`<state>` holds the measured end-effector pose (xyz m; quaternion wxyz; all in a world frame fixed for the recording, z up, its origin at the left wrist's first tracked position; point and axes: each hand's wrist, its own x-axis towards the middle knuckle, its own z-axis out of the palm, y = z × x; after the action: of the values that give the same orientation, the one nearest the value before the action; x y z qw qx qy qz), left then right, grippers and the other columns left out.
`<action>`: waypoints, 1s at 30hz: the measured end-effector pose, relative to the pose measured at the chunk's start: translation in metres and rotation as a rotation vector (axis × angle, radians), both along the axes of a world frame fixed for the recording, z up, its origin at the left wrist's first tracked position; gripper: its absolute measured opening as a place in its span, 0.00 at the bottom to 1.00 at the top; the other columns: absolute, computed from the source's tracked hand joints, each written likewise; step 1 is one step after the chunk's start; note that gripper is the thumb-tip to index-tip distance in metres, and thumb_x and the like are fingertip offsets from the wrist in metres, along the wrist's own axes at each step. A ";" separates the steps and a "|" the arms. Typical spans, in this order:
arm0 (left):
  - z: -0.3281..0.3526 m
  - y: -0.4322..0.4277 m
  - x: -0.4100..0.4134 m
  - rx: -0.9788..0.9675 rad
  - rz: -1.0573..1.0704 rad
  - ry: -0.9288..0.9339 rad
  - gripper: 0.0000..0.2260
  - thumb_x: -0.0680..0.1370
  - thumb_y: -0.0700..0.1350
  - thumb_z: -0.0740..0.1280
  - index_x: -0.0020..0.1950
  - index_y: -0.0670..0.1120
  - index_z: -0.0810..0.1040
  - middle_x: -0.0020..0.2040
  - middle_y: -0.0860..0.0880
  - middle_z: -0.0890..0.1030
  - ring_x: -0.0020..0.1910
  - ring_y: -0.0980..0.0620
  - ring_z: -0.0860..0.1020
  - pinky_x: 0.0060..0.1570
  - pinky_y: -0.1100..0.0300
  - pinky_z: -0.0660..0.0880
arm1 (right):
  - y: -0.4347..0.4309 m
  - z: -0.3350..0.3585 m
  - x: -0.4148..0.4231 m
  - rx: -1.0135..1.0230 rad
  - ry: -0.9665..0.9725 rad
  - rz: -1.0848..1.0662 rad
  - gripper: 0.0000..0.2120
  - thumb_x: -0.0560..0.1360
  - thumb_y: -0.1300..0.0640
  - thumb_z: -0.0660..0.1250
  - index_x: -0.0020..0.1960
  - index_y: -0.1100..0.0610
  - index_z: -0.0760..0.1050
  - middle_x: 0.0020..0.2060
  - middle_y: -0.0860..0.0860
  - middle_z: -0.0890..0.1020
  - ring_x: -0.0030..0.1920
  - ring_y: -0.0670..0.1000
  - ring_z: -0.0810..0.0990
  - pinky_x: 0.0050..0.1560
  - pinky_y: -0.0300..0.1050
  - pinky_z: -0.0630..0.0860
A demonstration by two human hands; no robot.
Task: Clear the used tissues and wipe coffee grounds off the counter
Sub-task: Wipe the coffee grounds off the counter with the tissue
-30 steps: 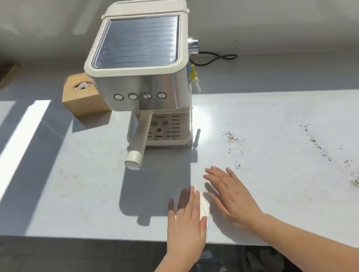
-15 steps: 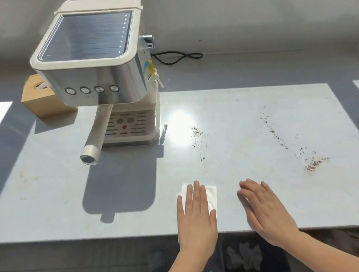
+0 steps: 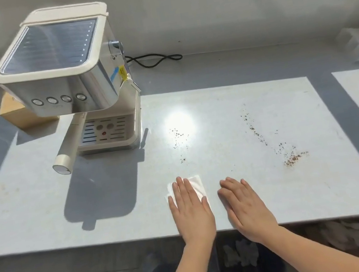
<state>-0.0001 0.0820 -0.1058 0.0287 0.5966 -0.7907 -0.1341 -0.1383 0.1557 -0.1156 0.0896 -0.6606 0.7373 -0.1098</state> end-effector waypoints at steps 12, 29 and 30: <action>0.013 -0.038 0.013 0.075 0.389 0.080 0.29 0.80 0.45 0.56 0.76 0.36 0.47 0.78 0.42 0.41 0.77 0.46 0.39 0.73 0.44 0.42 | 0.064 0.027 -0.129 -0.147 -0.093 -0.774 0.22 0.80 0.56 0.54 0.73 0.60 0.60 0.74 0.55 0.62 0.74 0.55 0.58 0.76 0.55 0.44; 0.007 0.005 -0.045 0.021 0.167 0.021 0.36 0.76 0.58 0.32 0.75 0.35 0.50 0.77 0.37 0.52 0.77 0.41 0.51 0.74 0.46 0.49 | 0.070 -0.003 -0.167 0.165 0.096 -1.068 0.28 0.80 0.48 0.45 0.78 0.56 0.47 0.78 0.53 0.51 0.78 0.55 0.49 0.75 0.59 0.49; 0.007 0.005 -0.044 0.021 0.148 0.015 0.38 0.76 0.60 0.29 0.75 0.34 0.51 0.76 0.37 0.52 0.77 0.41 0.52 0.73 0.45 0.49 | 0.070 -0.004 -0.167 0.154 0.093 -1.068 0.28 0.80 0.48 0.44 0.78 0.56 0.48 0.78 0.53 0.52 0.77 0.55 0.49 0.75 0.60 0.49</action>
<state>-0.0440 0.0872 -0.0988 0.0383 0.6526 -0.7429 -0.1442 -0.3055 0.2253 -0.1193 0.0369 -0.1893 0.9796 -0.0564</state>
